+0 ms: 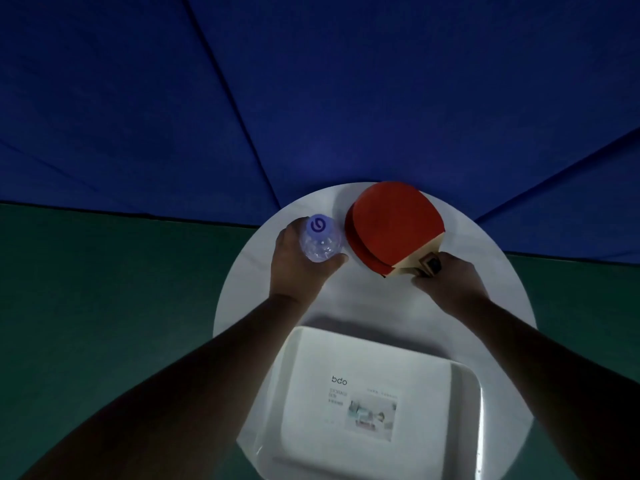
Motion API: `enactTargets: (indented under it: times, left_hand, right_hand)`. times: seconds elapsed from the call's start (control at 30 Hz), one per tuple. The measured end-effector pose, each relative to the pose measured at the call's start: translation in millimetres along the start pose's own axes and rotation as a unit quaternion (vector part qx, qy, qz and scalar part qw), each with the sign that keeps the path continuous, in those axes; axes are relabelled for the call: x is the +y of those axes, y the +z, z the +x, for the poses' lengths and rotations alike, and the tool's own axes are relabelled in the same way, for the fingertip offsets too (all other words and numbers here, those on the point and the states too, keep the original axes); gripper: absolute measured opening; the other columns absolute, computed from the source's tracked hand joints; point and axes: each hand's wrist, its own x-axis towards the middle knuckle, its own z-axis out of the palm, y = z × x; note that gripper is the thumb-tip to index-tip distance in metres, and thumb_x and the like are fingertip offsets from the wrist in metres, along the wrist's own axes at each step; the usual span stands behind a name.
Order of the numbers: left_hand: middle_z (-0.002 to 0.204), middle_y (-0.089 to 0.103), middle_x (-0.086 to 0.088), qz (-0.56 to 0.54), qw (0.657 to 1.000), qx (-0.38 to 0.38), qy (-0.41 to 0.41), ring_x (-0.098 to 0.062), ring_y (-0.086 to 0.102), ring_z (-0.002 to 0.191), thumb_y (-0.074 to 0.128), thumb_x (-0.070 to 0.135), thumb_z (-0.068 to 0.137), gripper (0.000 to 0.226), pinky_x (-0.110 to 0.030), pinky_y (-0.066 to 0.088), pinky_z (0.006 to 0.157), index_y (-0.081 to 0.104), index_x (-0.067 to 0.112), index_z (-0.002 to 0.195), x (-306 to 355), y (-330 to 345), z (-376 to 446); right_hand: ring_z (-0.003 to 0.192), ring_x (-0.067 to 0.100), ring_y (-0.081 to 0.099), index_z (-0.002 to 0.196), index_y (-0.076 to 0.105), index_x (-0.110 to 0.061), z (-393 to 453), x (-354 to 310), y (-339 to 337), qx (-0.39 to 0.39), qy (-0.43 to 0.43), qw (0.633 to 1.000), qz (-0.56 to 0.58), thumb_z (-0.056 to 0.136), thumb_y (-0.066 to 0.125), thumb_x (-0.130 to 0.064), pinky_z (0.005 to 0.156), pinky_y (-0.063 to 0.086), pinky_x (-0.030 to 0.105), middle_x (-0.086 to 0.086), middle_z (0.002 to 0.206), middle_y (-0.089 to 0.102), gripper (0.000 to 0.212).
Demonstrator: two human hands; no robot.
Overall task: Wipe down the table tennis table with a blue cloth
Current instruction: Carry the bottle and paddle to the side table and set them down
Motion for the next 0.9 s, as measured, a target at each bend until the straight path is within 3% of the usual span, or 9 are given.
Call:
enactTargets:
  times: [0.13, 0.23, 0.37, 0.47, 0.6, 0.7, 0.9]
  left_hand:
    - [0.085, 0.055, 0.029, -0.004, 1.0, 0.017, 0.013, 0.01, 0.058, 0.091, 0.089, 0.029, 0.062, 0.061, 0.0, 0.043, 0.075, 0.049, 0.059, 0.097, 3.6, 1.9, 4.8]
    - [0.087, 0.053, 0.03, -0.009, 0.999, 0.032, 0.002, 0.014, 0.055, 0.093, 0.091, 0.027, 0.063, 0.058, 0.004, 0.039, 0.071, 0.05, 0.049, 0.098, 1.7, 4.4, 3.7]
    - [0.12, 0.06, 0.005, -0.027, 0.997, 0.015, -0.069, -0.009, 0.057, 0.108, 0.094, 0.035, 0.059, 0.087, -0.008, 0.048, 0.084, 0.048, 0.019, 0.131, -1.9, 5.7, 0.6]
    - [0.13, 0.056, -0.003, -0.031, 0.996, 0.005, -0.086, -0.019, 0.055, 0.117, 0.094, 0.035, 0.058, 0.097, -0.028, 0.052, 0.095, 0.043, 0.015, 0.138, -0.1, 2.7, -4.2]
    - [0.137, 0.05, 0.001, -0.009, 0.99, 0.0, -0.141, -0.011, 0.05, 0.118, 0.093, 0.041, 0.057, 0.104, -0.019, 0.042, 0.085, 0.038, 0.022, 0.143, -0.1, -11.1, -23.1]
    - [0.137, 0.048, -0.001, 0.017, 0.984, 0.001, -0.175, -0.015, 0.052, 0.12, 0.089, 0.045, 0.062, 0.096, -0.021, 0.039, 0.088, 0.041, 0.023, 0.143, -0.8, -29.0, -47.8]
    - [0.133, 0.053, 0.001, 0.008, 0.972, 0.029, -0.235, -0.013, 0.053, 0.118, 0.077, 0.047, 0.078, 0.064, -0.018, 0.035, 0.09, 0.053, 0.027, 0.134, -6.1, -80.5, -125.0]
  right_hand:
    - [0.066, 0.009, 0.056, 0.085, 0.058, -0.018, 9.5, -3.1, 1.9, -0.004, -0.009, 1.0, -0.004, 0.079, 0.075, -0.033, 0.051, 0.036, 0.022, -0.002, 0.074, 0.061, 0.023]
    - [0.071, 0.015, 0.06, 0.087, 0.057, -0.018, 11.0, -6.4, 4.8, -0.01, -0.01, 0.999, -0.035, 0.08, 0.074, -0.035, 0.058, 0.046, 0.027, 0.001, 0.079, 0.062, 0.025]
    - [0.085, 0.024, 0.064, 0.106, 0.059, -0.012, 6.7, -7.6, 8.9, -0.031, -0.018, 0.997, -0.069, 0.082, 0.075, -0.04, 0.079, 0.058, 0.042, 0.008, 0.095, 0.064, 0.04]
    - [0.093, 0.026, 0.062, 0.115, 0.057, -0.008, 2.2, -8.3, 7.1, -0.04, -0.013, 0.996, -0.077, 0.081, 0.076, -0.037, 0.082, 0.056, 0.042, 0.011, 0.103, 0.061, 0.048]
    - [0.087, 0.023, 0.057, 0.116, 0.059, -0.008, -14.2, -9.1, -0.1, -0.019, -0.012, 0.997, -0.073, 0.082, 0.075, -0.035, 0.072, 0.049, 0.033, 0.009, 0.098, 0.057, 0.046]
    - [0.101, 0.028, 0.058, 0.126, 0.057, -0.009, -35.5, -8.1, -3.8, 0.008, -0.013, 0.999, -0.051, 0.082, 0.074, -0.036, 0.084, 0.052, 0.041, 0.013, 0.111, 0.059, 0.055]
    - [0.131, 0.035, 0.045, 0.146, 0.045, -0.011, -95.9, -29.0, 3.5, 0.02, -0.051, 0.998, -0.036, 0.085, 0.072, -0.041, 0.105, 0.043, 0.049, 0.016, 0.143, 0.05, 0.072]
